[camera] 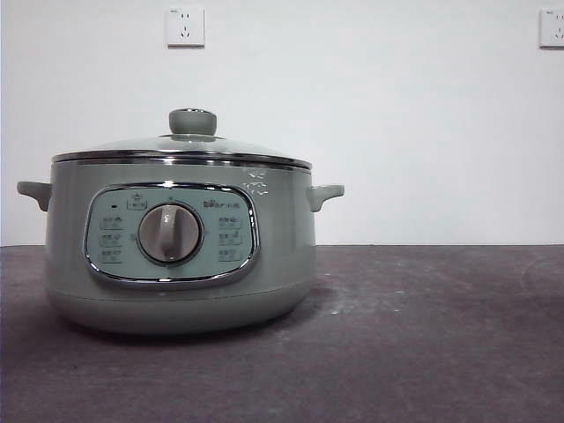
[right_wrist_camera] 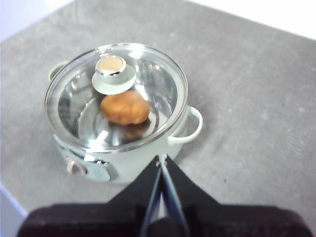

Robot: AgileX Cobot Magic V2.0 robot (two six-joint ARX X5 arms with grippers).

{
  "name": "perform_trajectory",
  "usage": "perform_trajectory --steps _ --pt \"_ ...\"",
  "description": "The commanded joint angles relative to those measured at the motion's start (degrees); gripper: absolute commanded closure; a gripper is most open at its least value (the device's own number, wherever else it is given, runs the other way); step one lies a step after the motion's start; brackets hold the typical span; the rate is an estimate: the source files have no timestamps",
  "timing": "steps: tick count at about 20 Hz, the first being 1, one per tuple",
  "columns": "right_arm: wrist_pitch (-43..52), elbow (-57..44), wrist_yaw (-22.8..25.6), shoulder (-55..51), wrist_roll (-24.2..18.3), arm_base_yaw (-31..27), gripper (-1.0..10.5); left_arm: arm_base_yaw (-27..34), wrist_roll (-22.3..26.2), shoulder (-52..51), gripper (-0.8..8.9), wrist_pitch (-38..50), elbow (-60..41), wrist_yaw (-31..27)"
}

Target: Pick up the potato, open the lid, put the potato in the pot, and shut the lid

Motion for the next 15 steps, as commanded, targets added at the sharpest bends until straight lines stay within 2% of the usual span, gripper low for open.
perform_trajectory --steps 1,2,4,8,15 --pt "7.0 -8.2 2.5 -4.6 0.8 0.1 9.6 -2.4 1.1 -2.9 8.22 0.9 -4.8 -3.6" --pt "9.6 -11.4 4.3 -6.7 0.8 0.1 9.6 -3.4 1.1 -4.4 8.22 2.1 -7.3 -5.5" --pt "14.3 -17.1 4.4 -10.3 0.8 0.1 9.6 -5.1 1.0 -7.1 8.22 5.5 -13.1 -6.8" --pt "18.9 -24.0 4.4 -14.1 0.8 0.1 9.6 -7.2 0.4 -10.5 8.22 13.2 -21.9 -6.7" --pt "16.6 -24.0 4.2 -13.3 0.8 0.1 9.5 -7.2 0.1 -10.1 8.17 8.3 -21.9 -6.6"
